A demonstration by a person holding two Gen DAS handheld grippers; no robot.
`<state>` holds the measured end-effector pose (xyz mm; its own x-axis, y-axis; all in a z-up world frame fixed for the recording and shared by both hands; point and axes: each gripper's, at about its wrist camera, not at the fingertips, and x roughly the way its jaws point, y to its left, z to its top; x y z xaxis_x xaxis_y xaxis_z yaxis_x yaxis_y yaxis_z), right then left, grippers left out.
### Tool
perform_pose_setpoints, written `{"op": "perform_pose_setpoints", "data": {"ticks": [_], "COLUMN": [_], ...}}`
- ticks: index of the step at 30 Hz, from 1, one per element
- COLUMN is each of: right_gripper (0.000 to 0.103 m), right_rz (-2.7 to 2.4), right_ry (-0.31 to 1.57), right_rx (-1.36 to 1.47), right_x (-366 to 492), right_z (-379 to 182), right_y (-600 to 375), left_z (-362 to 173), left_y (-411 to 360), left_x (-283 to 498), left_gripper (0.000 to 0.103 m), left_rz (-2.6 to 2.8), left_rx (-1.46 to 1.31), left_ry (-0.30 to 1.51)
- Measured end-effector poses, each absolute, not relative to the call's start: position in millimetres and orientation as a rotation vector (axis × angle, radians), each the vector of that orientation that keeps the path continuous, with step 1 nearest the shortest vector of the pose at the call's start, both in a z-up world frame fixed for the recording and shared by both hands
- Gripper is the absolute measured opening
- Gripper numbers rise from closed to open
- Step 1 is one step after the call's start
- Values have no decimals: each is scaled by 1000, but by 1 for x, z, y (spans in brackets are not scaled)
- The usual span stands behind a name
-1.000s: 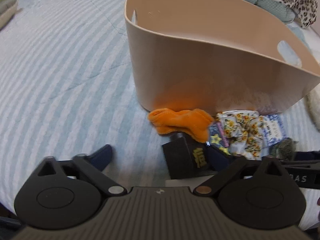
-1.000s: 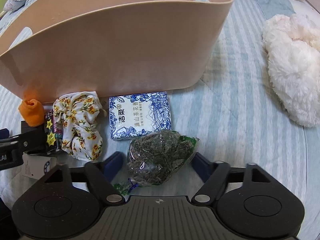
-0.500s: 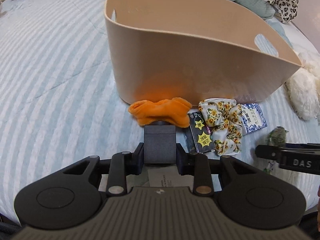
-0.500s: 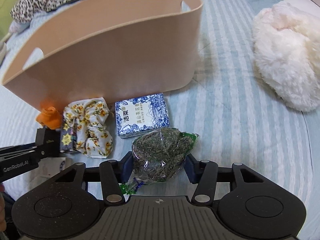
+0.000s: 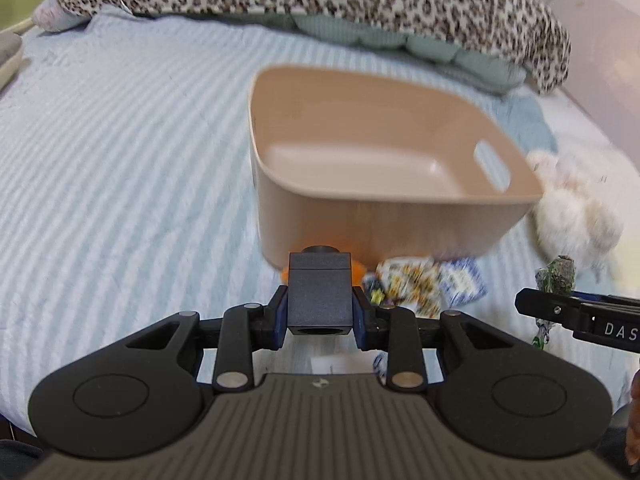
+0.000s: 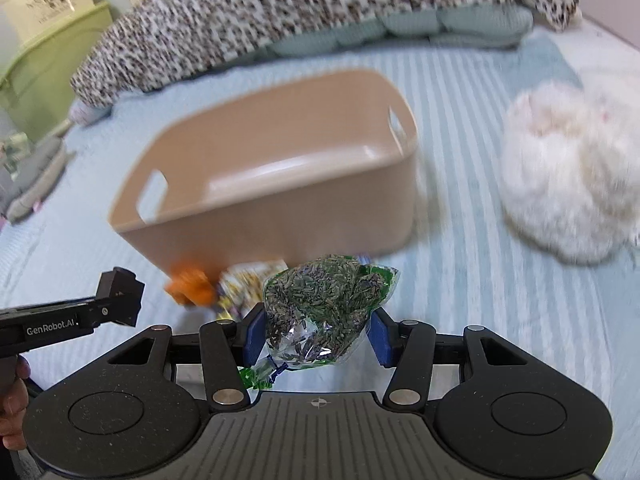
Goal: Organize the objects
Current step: 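Carry both items over the basket and open both tools to drop them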
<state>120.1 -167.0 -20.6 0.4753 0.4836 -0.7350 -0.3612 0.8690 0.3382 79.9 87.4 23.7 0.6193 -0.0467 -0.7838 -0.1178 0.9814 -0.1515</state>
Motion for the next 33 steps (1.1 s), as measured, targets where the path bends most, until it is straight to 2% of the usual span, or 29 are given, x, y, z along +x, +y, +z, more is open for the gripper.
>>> {"op": "perform_pose_setpoints", "data": {"ticks": [7,13,21,33], "right_gripper": [49,49,49,50], "right_rz": [511,492,455,401], "right_ry": [864,827,823,892], "right_rx": [200,195,181,13], "right_x": [143,170,204,228], "right_z": [2,8,1,-37], "right_y": [-167,-156,-143,-102], "left_z": [67,77,55,-6], "left_y": [79,71,63,55], "left_x": [86,109,157,202], "left_gripper": [33,33,33,33], "left_rz": [66,87,120,136], "left_rx": [-114,-77,-33,7], "left_ry": [751,696,712,894]}}
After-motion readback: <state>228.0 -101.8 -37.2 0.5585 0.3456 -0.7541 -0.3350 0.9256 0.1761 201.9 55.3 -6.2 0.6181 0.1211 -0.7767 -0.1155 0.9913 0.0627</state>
